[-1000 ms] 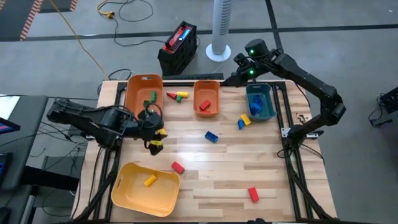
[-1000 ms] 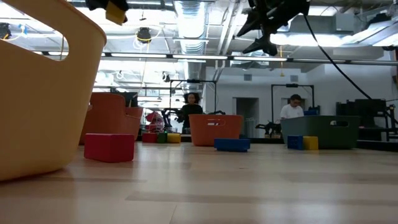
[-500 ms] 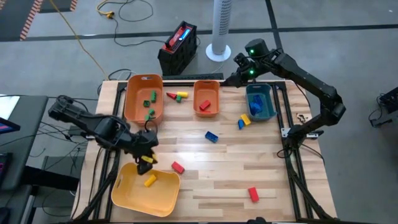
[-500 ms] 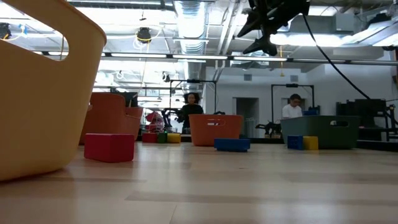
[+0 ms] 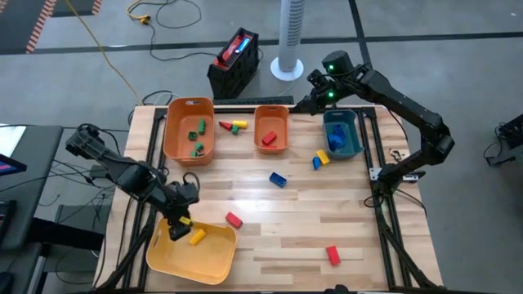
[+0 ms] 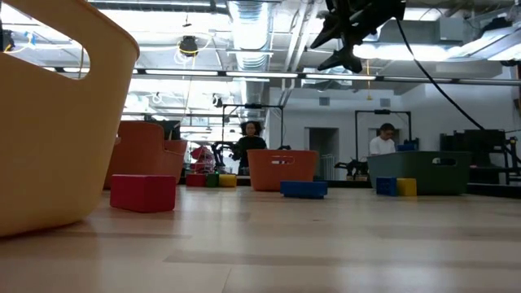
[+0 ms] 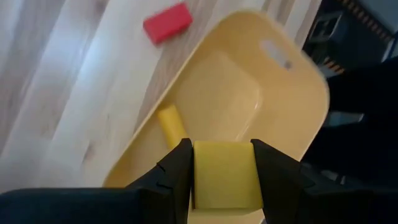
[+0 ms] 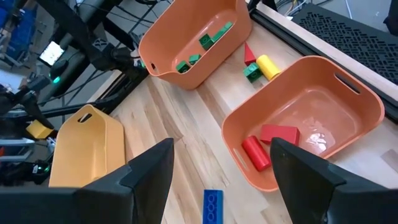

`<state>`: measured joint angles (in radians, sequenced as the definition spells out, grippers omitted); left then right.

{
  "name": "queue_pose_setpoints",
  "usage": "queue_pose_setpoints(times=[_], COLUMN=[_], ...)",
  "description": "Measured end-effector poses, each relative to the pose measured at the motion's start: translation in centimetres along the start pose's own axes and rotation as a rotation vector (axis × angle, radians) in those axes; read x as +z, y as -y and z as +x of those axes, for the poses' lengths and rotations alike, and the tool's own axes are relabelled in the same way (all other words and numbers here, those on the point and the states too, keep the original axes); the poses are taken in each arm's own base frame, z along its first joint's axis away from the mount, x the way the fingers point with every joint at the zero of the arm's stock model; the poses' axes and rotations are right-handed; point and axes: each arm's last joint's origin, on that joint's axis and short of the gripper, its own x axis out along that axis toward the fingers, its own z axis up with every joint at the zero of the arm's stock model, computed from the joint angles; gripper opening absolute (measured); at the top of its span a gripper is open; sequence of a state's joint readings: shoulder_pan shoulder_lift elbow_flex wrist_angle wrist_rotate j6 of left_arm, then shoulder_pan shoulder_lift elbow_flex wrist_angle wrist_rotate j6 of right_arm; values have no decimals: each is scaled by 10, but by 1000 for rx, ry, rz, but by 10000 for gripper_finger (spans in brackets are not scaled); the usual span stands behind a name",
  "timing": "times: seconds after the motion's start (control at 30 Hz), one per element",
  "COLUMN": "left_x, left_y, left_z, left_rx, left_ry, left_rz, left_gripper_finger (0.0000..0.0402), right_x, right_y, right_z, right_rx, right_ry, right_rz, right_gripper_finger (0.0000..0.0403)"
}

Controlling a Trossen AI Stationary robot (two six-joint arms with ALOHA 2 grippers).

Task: Sort blocks
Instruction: Put the yellow block into the yellow bin

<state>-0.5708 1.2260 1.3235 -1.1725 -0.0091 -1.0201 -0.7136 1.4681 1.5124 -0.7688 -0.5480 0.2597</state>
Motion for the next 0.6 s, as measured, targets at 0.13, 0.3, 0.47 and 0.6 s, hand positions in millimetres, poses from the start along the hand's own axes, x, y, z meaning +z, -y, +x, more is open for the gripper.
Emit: queue_pose_setpoints(times=[0.13,0.3,0.47,0.6], left_x=[-8,-22,-35,-43], left_y=[4,1,-6,-16], left_z=[15,53,83,103], left_rx=[0,-56,-81,-84], left_ry=[-69,-106,-109,-110], left_rz=[25,13,-15,-51], left_gripper_finger=[131,131,131,131], right_x=[1,1,0,0], right_y=[-2,-4,-6,-8], right_z=[1,2,3,4], right_rx=[6,13,18,22], right_ry=[12,11,7,4], right_rz=[-11,-18,-22,-23], right_gripper_finger=[276,276,276,276])
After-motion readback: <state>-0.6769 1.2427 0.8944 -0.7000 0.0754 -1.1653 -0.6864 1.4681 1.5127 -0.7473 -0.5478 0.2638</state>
